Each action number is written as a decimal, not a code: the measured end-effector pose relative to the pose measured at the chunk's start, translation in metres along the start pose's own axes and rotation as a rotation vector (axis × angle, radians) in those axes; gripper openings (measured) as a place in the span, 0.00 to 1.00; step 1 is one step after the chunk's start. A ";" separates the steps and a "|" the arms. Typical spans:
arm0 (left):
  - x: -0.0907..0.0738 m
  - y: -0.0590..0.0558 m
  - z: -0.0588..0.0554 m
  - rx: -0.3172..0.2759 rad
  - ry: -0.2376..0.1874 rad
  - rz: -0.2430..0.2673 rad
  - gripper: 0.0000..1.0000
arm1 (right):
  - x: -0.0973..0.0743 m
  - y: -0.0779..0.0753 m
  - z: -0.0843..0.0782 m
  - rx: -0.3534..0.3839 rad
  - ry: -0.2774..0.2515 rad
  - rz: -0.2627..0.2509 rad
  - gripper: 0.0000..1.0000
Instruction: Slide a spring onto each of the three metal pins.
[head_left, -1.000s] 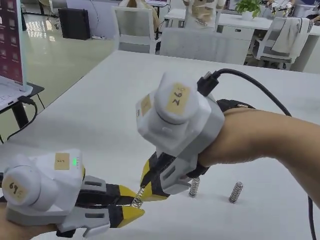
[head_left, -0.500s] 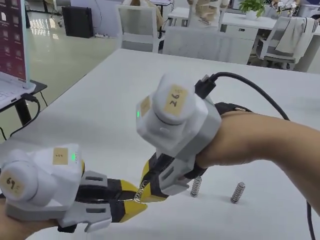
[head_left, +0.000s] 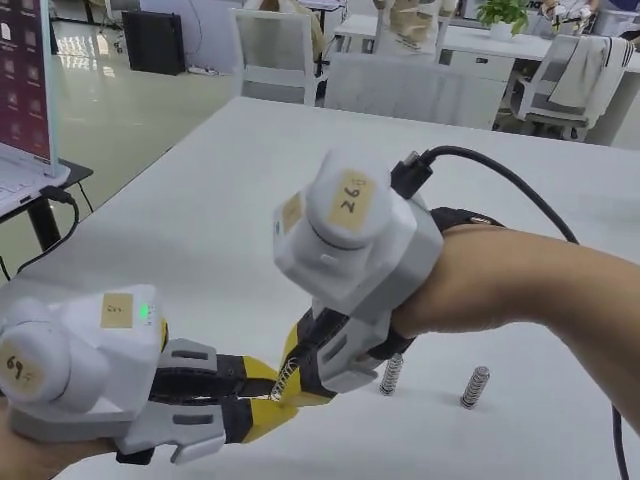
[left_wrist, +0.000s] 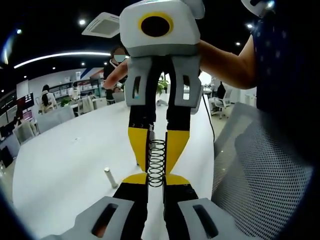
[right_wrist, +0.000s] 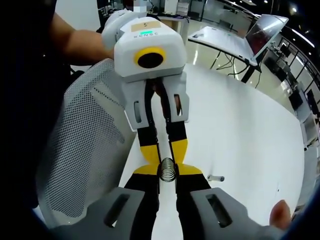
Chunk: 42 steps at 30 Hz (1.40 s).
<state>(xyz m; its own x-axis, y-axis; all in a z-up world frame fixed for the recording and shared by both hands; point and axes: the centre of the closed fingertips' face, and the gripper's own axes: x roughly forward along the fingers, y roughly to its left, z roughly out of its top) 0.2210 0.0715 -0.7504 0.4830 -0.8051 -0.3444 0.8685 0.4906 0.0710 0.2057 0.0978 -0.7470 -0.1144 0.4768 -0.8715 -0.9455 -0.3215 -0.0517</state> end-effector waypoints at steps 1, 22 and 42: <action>0.000 0.000 0.000 0.000 0.001 -0.001 0.02 | 0.000 0.000 0.000 0.000 0.001 0.000 0.09; -0.002 0.008 -0.026 -0.083 0.042 0.020 0.29 | 0.003 -0.007 -0.013 0.004 0.054 -0.012 0.09; -0.007 0.021 -0.037 -0.137 0.031 0.097 0.55 | -0.005 -0.022 -0.028 0.022 0.093 -0.046 0.09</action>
<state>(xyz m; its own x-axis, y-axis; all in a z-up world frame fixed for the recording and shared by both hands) 0.2318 0.1002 -0.7808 0.5584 -0.7418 -0.3713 0.7935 0.6082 -0.0217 0.2354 0.0796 -0.7554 -0.0428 0.4127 -0.9099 -0.9556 -0.2827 -0.0833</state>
